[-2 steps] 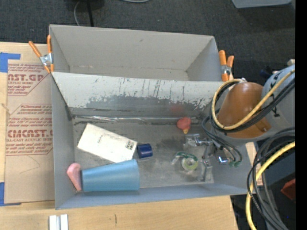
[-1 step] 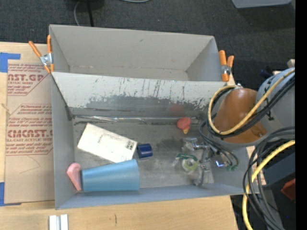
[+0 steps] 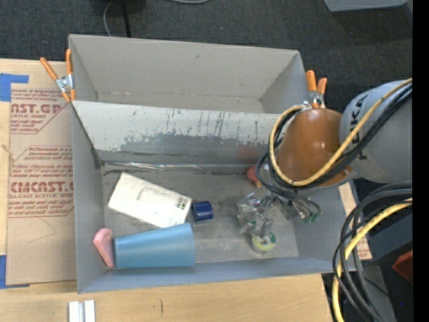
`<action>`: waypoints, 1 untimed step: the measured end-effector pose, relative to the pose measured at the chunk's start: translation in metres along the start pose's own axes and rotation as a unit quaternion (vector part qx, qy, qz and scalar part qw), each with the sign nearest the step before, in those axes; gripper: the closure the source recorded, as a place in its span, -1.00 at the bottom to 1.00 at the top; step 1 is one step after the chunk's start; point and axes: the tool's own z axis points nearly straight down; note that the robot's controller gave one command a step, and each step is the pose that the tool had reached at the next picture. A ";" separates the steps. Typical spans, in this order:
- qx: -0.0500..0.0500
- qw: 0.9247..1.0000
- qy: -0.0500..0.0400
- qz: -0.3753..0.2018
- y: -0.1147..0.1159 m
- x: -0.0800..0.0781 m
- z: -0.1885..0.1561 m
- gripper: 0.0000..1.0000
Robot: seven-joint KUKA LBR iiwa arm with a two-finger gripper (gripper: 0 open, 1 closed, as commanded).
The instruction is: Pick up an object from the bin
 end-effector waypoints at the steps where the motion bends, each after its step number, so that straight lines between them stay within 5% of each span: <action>1: 0.000 1.000 0.000 0.000 0.000 0.000 0.000 1.00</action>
Offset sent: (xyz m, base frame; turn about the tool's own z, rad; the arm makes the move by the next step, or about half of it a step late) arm 0.0196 -0.0325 0.1337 -0.3125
